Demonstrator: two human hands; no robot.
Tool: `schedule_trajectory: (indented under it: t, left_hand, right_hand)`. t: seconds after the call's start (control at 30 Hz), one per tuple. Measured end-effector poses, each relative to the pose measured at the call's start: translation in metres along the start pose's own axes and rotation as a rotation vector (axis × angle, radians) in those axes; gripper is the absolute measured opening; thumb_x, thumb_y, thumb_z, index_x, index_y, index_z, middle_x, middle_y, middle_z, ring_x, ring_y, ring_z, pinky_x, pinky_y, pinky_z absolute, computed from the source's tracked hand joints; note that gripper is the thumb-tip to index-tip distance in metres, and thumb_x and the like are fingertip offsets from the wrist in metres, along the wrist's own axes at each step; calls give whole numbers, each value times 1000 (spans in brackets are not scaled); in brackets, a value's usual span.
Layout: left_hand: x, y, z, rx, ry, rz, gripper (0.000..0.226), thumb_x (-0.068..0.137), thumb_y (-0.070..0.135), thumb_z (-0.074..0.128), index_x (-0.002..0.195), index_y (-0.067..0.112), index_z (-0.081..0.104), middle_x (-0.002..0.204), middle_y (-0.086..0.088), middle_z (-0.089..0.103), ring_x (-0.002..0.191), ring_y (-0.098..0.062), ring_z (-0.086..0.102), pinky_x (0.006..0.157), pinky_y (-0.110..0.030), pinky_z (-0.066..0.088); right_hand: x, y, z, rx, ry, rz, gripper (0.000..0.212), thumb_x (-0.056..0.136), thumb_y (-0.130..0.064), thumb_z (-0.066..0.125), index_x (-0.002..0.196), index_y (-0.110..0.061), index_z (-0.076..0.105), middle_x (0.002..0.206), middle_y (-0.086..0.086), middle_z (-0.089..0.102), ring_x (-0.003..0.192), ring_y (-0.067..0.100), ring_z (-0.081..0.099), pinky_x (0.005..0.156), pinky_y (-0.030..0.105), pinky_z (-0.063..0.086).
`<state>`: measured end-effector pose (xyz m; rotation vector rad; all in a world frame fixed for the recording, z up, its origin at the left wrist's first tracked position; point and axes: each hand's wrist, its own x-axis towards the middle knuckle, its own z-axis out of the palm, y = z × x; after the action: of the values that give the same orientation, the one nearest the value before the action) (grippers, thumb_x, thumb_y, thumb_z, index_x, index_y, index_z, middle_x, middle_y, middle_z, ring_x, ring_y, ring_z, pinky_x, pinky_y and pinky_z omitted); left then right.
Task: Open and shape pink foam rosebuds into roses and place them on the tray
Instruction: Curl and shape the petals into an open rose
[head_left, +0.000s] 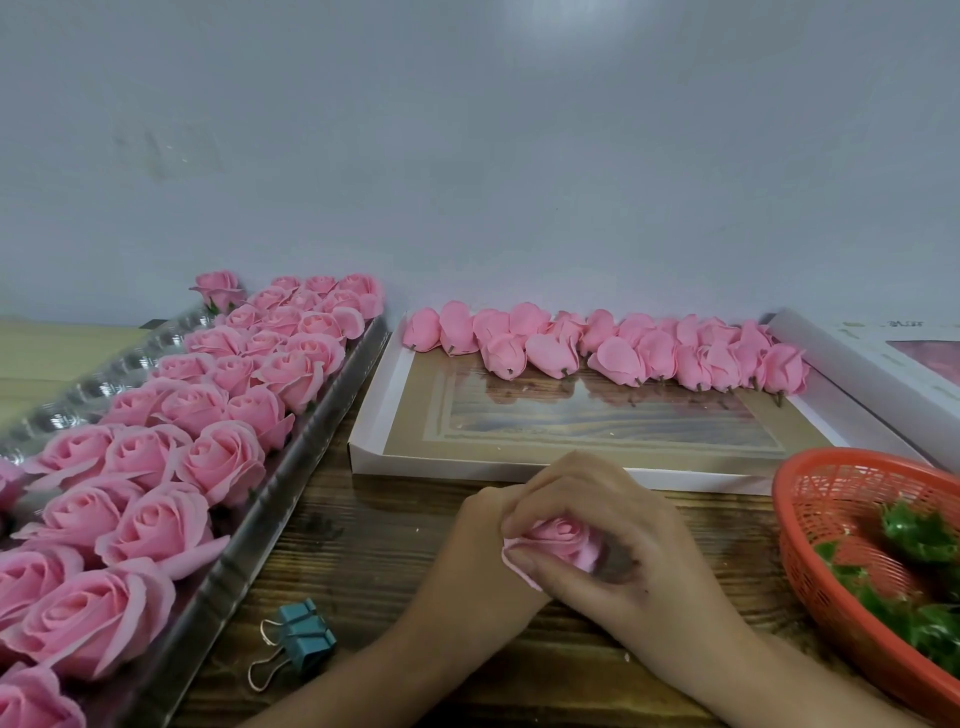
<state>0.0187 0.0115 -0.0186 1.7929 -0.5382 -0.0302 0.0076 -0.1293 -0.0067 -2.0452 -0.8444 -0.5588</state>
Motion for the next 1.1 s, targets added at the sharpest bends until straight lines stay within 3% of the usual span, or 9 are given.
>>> schedule_trajectory:
  t: [0.27,0.47,0.6,0.67,0.77,0.87,0.97,1.1]
  left_hand:
    - [-1,-3,1,-24,27,-36,52,81,-15,53,75,36,44,67,46,55,68,21,54,60,-1,43]
    - [0,-3,1,-4,20,1,50,76,-14,59,81,35,52,75,41,59,76,18,57,66,-1,44]
    - [-1,-4,0,22,61,16,52,75,-11,62,90,37,53,85,41,58,90,26,49,76,2,40]
    - [0,-3,0,27,60,19,52,76,-9,64,84,41,49,74,42,58,84,26,50,72,1,42]
    - [1,-2,1,28,97,25,53,72,2,74,81,44,44,75,55,47,81,31,46,70,5,38]
    - [2,-2,1,38,77,75,53,69,3,78,81,44,46,81,57,45,86,30,45,73,5,36]
    - [2,-5,0,83,82,123,55,68,1,79,80,45,47,81,54,48,86,28,47,73,5,36]
    - [13,-10,2,224,50,210,42,77,11,73,61,39,47,59,33,55,64,9,55,58,-5,40]
  right_hand:
    - [-1,-6,2,-56,24,43,13,86,-27,70,85,-29,58,89,-16,60,89,9,60,79,33,45]
    - [1,-6,1,-62,-9,16,8,84,-20,76,83,-21,67,91,-14,63,95,8,61,81,39,47]
    - [-2,-4,-2,-60,2,-17,8,86,-24,73,93,-20,73,100,-16,67,102,9,63,96,35,44]
    - [-3,-2,-2,6,29,-7,15,90,-24,65,102,-18,72,104,-13,69,106,13,64,101,31,41]
    - [-3,0,-2,213,135,120,23,96,-24,50,105,-16,70,103,-6,70,101,17,66,86,26,49]
    - [-1,6,-2,343,243,274,17,95,-23,54,92,-15,69,93,-5,70,86,6,65,73,13,47]
    - [2,14,-3,353,223,317,15,89,-16,60,75,-17,66,87,-1,67,85,9,63,76,13,45]
    - [1,15,-3,354,190,293,15,82,-32,65,71,-24,71,90,-5,68,90,11,64,81,15,45]
